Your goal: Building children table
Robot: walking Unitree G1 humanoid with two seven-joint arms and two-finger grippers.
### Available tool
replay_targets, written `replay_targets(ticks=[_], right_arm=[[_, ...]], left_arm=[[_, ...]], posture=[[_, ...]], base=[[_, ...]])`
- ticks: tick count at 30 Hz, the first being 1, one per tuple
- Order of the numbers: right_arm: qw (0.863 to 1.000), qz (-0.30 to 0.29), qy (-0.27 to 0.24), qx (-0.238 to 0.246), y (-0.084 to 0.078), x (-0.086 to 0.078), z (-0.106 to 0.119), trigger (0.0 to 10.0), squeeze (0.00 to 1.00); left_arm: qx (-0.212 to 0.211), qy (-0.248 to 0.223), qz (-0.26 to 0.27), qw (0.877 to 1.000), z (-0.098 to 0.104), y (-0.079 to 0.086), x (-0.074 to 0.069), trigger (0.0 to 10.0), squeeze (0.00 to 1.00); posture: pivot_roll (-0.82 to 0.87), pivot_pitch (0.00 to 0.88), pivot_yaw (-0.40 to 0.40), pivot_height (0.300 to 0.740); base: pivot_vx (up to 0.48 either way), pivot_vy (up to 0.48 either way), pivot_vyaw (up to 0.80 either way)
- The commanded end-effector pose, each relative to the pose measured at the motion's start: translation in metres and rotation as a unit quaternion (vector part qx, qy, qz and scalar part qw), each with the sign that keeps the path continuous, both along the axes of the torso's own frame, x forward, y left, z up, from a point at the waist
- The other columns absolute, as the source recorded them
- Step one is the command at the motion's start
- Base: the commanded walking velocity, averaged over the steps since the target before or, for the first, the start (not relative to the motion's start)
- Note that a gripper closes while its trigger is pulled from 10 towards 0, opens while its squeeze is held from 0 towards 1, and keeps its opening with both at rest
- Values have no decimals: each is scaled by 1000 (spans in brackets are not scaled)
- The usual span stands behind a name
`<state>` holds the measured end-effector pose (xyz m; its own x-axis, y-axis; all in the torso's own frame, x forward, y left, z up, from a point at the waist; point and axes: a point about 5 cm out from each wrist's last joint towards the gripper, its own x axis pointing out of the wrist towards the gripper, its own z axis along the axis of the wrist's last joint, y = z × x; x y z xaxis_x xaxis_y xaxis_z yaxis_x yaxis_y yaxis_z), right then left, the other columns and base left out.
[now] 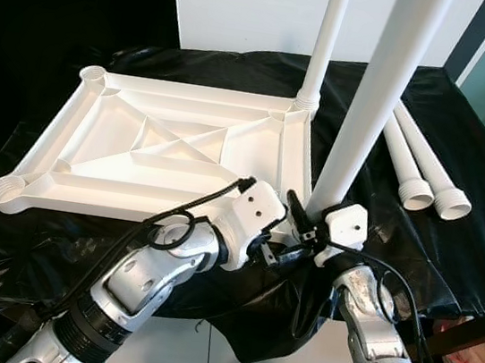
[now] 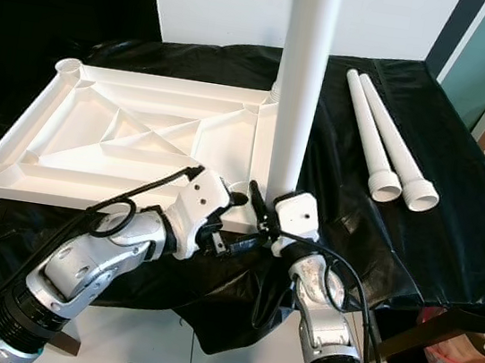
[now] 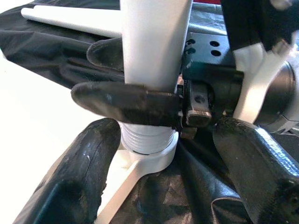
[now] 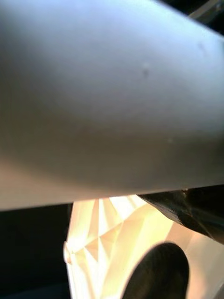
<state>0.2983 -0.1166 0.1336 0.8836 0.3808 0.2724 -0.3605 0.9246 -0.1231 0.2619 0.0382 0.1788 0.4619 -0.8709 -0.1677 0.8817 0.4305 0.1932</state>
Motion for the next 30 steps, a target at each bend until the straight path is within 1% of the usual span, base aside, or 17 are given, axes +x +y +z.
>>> replay_targets(ticks=[1,8,12,15,17,20,22,25,26,27,29,30], right_arm=[[997,2,82,0,-1,-2,-28,10000,0],[995,-12,104,-7,-3,1,-34,10000,0],[992,-14,123,5,-3,2,-36,10000,0],[986,-28,160,21,-3,5,-37,10000,0],[981,-32,191,22,-2,8,-38,10000,0],[979,-35,198,23,-2,9,-37,10000,0],[975,-36,217,33,-3,11,-37,10000,0],[975,-40,216,36,-4,13,-35,10000,0],[977,-41,207,26,-5,13,-33,10000,0],[977,-41,207,26,-5,13,-33,10000,0],[980,-39,196,5,-5,12,-32,10000,0],[980,-39,196,5,-5,12,-32,10000,0]], left_arm=[[7,0,-29,1000,3,-1,-4,10000,0],[7,1,-29,1000,4,0,-4,10000,0],[7,1,-27,1000,4,0,-4,10000,0],[7,2,-24,1000,4,1,-4,10000,0],[6,2,-22,1000,5,2,-4,10000,0],[6,3,-21,1000,5,2,-4,10000,0],[7,3,-20,1000,5,3,-4,10000,0],[6,3,-19,1000,5,3,-4,10000,0],[6,3,-18,1000,5,3,-3,10000,0],[6,3,-18,1000,5,3,-3,10000,0],[6,3,-17,1000,5,3,-3,10000,0],[6,3,-17,1000,5,3,-3,10000,0]], posture=[[-92,96,45,740],[-86,103,43,740],[-83,106,42,740],[-79,111,39,740],[-77,116,39,740],[-77,116,40,740],[-77,117,40,740],[-78,119,41,740],[-79,121,40,740],[-79,121,40,740],[-79,122,40,740],[-79,122,40,740]], base=[[0,0,0],[0,0,0],[0,0,0],[0,0,0],[0,0,0],[0,0,0],[0,0,0],[0,0,0],[0,0,0],[0,0,0],[0,0,0],[0,0,0]])
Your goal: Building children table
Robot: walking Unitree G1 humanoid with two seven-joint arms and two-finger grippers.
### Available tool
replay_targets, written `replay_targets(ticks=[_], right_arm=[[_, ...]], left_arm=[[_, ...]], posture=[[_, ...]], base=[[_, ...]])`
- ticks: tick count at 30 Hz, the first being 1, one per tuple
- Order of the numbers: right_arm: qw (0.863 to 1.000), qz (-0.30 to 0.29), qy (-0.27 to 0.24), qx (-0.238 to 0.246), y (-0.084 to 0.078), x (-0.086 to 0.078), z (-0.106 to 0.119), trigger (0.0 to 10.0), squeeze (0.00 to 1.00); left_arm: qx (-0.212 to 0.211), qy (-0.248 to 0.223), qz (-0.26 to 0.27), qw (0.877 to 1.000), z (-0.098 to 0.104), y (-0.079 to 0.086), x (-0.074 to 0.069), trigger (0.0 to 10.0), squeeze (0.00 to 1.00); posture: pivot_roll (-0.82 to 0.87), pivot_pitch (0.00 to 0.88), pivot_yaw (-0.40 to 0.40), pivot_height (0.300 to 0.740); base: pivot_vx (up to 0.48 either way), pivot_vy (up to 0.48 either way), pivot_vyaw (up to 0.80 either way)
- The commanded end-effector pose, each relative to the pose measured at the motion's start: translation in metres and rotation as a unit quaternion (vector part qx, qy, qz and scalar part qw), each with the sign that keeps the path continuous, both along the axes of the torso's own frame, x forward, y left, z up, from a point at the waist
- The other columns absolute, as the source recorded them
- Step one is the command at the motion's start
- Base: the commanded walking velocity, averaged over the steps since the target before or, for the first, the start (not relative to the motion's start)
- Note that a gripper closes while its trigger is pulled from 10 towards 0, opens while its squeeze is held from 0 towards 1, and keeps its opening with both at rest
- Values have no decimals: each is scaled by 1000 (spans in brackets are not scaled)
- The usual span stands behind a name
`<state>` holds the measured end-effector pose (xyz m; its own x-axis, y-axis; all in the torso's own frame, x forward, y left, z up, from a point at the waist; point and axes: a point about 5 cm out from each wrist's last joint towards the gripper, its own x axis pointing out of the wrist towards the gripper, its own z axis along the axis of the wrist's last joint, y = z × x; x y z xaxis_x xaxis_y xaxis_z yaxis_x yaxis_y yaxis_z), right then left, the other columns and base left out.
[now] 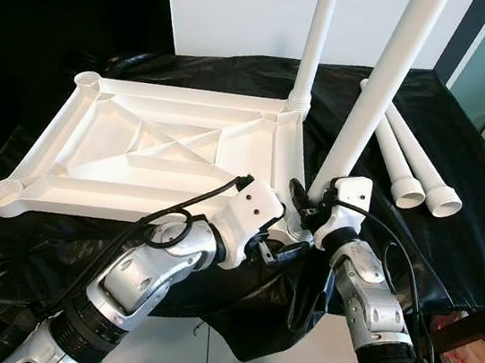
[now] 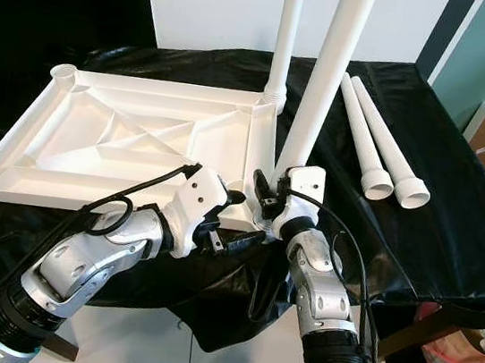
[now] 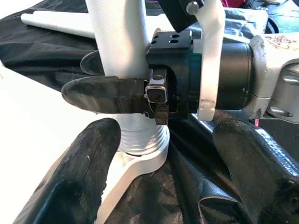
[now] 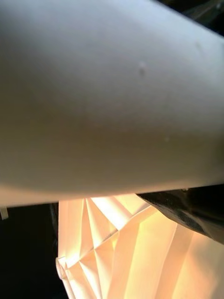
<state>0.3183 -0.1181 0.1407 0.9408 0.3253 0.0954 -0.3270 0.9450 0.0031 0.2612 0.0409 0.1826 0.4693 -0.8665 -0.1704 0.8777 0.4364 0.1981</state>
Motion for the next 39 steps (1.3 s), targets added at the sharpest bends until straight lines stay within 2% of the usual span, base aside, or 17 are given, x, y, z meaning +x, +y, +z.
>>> replay_targets(ticks=[1,2,3,4,6,10,12,17,20,26,28,31,33,36,39], right_arm=[[996,-5,83,-30,-3,-9,-39,10000,0],[997,7,54,-56,-2,-12,-36,10000,0],[997,7,54,-56,-2,-12,-36,10000,0],[997,21,26,-73,0,-16,-35,10000,0],[997,21,26,-73,0,-16,-35,10000,0],[992,55,-39,-109,6,-26,-29,10000,0],[990,63,-55,-116,7,-28,-27,10000,0],[985,79,-76,-135,9,-33,-27,10000,0],[977,94,-105,-160,10,-38,-28,10000,0],[971,106,-118,-178,11,-41,-31,10000,0],[973,107,-113,-172,11,-42,-33,10000,0],[987,91,-68,-118,9,-36,-35,10000,0],[987,91,-68,-118,9,-36,-35,10000,0],[994,57,-17,-94,4,-25,-36,10000,0],[996,43,7,-81,1,-21,-39,10000,0]], left_arm=[[3,5,-20,1000,2,0,-2,10000,0],[3,5,-20,1000,2,0,-2,10000,0],[3,5,-20,1000,2,0,-2,10000,0],[3,4,-19,1000,2,1,-2,10000,0],[3,4,-19,1000,2,1,-2,10000,0],[3,4,-18,1000,3,2,-2,10000,0],[3,3,-18,1000,3,2,-2,10000,0],[4,3,-18,1000,3,2,-1,10000,0],[3,3,-18,1000,4,2,-1,10000,0],[3,3,-17,1000,4,2,-1,10000,0],[3,2,-16,1000,4,2,-1,10000,0],[3,2,-16,1000,5,3,0,10000,0],[3,2,-16,1000,5,3,0,10000,0],[3,1,-17,1000,5,3,0,10000,0],[3,1,-18,1000,6,2,0,10000,0]], posture=[[-79,122,40,740],[-78,123,40,740],[-78,123,40,740],[-78,123,41,740],[-78,123,41,740],[-78,124,44,740],[-77,124,44,740],[-78,125,45,740],[-77,125,44,740],[-74,126,43,740],[-74,126,43,740],[-75,125,44,740],[-75,125,44,740],[-77,123,44,740],[-77,124,42,740]], base=[[0,0,0],[0,0,0],[0,0,0],[0,0,0],[0,0,0],[0,0,0],[0,0,0],[0,0,0],[0,0,0],[0,0,0],[0,0,0],[0,0,0],[0,0,0],[0,0,0],[0,0,0]])
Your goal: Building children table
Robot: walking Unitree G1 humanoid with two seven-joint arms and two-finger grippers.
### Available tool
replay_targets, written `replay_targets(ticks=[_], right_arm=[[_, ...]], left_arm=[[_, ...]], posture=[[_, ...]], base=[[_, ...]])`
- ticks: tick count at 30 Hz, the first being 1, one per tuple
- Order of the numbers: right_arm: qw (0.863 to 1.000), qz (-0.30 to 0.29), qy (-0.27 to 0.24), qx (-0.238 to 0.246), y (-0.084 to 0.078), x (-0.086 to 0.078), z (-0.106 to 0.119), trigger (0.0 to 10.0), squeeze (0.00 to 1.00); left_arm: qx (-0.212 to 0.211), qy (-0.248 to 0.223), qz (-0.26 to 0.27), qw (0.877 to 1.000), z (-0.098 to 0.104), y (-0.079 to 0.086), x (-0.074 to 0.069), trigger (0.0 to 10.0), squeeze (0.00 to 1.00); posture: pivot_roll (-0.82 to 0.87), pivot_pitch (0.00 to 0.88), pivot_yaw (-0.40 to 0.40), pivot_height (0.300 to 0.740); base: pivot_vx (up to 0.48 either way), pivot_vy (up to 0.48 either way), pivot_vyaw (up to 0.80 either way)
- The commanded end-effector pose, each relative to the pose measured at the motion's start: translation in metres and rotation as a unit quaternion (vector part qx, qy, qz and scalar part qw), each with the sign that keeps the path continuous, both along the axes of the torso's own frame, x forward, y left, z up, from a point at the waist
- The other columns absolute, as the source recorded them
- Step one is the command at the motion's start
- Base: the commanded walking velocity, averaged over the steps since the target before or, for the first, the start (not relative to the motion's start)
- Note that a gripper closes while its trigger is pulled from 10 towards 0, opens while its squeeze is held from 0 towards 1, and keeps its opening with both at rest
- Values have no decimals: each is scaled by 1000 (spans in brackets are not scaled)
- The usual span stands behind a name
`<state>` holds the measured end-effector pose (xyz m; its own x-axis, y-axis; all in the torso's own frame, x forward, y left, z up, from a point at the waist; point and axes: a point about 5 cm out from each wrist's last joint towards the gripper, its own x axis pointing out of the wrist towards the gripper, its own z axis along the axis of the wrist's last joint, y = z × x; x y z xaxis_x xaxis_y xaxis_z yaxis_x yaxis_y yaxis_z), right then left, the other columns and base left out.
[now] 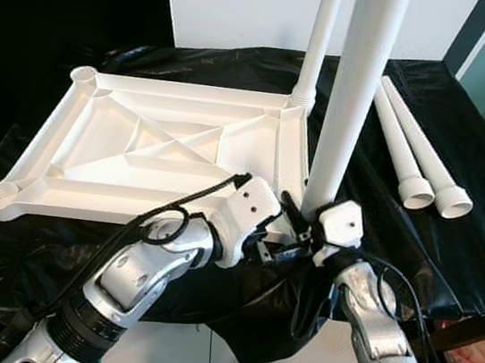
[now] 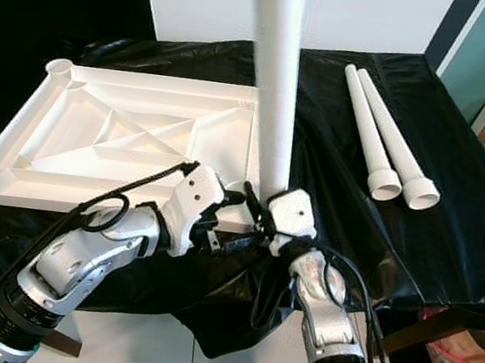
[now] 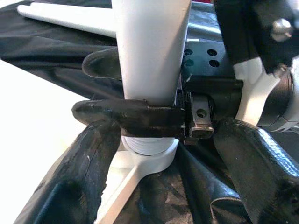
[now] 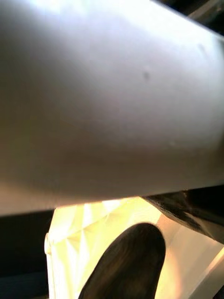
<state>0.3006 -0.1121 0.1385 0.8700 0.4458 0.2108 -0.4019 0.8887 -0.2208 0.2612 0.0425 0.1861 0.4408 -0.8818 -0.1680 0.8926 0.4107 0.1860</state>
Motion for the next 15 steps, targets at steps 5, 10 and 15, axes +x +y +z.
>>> replay_targets(ticks=[5,10,15], right_arm=[[991,-32,125,22,-7,-1,-38,10000,0],[986,-53,152,44,-11,1,-40,10000,0],[983,-67,164,51,-13,3,-40,10000,0]], left_arm=[[6,-4,-3,1000,2,0,0,10000,0],[5,-4,-3,1000,2,0,-1,10000,0],[5,-4,-4,1000,2,0,-1,10000,0]], posture=[[-75,121,39,740],[-77,116,38,740],[-78,114,38,740]], base=[[0,0,0],[0,0,0],[0,0,0]])
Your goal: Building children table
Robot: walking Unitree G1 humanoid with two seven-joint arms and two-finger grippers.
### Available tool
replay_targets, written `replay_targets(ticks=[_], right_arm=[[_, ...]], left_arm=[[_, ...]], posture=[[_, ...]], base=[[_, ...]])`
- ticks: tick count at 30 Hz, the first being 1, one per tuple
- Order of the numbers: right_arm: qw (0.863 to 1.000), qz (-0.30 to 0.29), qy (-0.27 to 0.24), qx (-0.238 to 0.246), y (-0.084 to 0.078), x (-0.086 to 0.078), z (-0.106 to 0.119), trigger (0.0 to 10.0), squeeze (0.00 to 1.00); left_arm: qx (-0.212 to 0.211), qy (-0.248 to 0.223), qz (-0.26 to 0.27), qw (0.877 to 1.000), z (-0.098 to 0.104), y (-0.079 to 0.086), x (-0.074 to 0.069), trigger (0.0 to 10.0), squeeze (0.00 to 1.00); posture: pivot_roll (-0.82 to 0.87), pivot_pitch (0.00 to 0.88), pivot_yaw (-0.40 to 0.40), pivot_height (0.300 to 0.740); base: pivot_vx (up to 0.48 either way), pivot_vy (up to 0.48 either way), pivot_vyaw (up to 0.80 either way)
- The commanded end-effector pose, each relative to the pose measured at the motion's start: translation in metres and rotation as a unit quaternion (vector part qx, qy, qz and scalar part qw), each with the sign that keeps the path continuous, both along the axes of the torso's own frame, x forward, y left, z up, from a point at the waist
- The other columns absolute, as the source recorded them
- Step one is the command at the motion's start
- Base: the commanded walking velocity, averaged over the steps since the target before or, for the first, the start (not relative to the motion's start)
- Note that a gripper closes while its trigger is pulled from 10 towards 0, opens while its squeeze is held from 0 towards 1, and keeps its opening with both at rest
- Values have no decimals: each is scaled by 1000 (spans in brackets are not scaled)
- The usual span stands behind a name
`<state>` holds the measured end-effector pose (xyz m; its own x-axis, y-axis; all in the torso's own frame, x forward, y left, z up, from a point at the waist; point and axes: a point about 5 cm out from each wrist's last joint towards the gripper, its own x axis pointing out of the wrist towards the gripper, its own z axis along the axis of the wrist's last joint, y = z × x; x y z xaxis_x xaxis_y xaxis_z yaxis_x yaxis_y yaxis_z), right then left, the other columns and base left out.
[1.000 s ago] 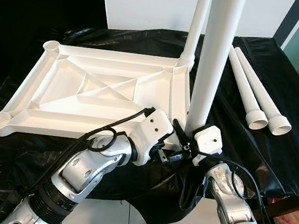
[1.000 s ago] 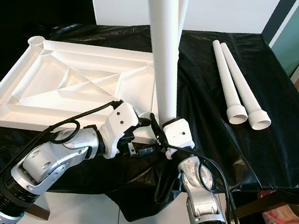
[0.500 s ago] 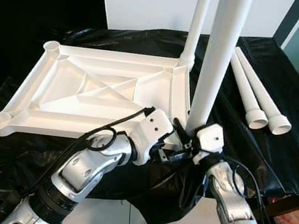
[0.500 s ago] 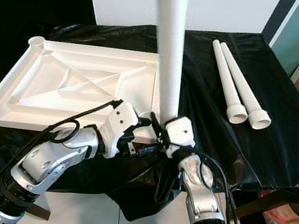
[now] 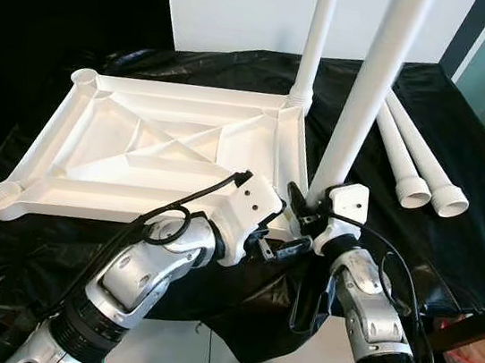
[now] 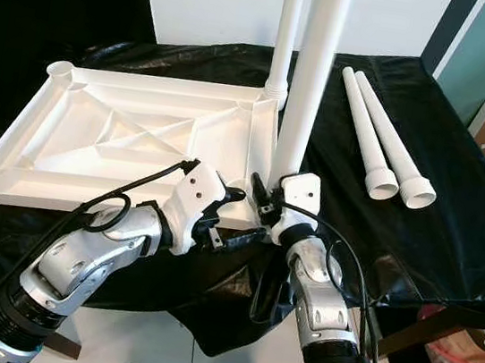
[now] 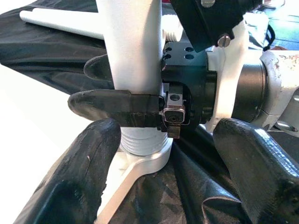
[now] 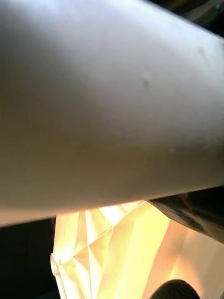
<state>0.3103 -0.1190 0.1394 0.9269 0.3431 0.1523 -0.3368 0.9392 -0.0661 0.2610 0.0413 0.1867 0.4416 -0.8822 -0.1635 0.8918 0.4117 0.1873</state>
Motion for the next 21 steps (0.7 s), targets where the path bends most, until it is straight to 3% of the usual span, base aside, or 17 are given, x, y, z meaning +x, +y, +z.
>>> replay_targets(ticks=[1,10,15,18,21], right_arm=[[993,-24,113,-3,-7,-6,-42,10000,0],[993,-42,112,-5,-9,-7,-43,10000,0],[989,-104,102,29,-11,-8,-41,10000,0],[975,-191,94,57,-13,-8,-39,10000,0],[967,-229,93,64,-10,-10,-38,10000,0]], left_arm=[[6,-3,-5,1000,1,1,-1,10000,0],[7,-4,-8,1000,1,0,-2,10000,0],[8,-6,-8,1000,1,0,-2,10000,0],[8,-6,-8,1000,1,-1,-2,10000,0],[8,-7,-9,1000,1,-1,-3,10000,0]], posture=[[-80,110,39,740],[-81,104,38,740],[-79,100,35,740],[-77,94,30,740],[-74,90,28,740]], base=[[0,0,0],[0,0,0],[0,0,0],[0,0,0],[0,0,0]])
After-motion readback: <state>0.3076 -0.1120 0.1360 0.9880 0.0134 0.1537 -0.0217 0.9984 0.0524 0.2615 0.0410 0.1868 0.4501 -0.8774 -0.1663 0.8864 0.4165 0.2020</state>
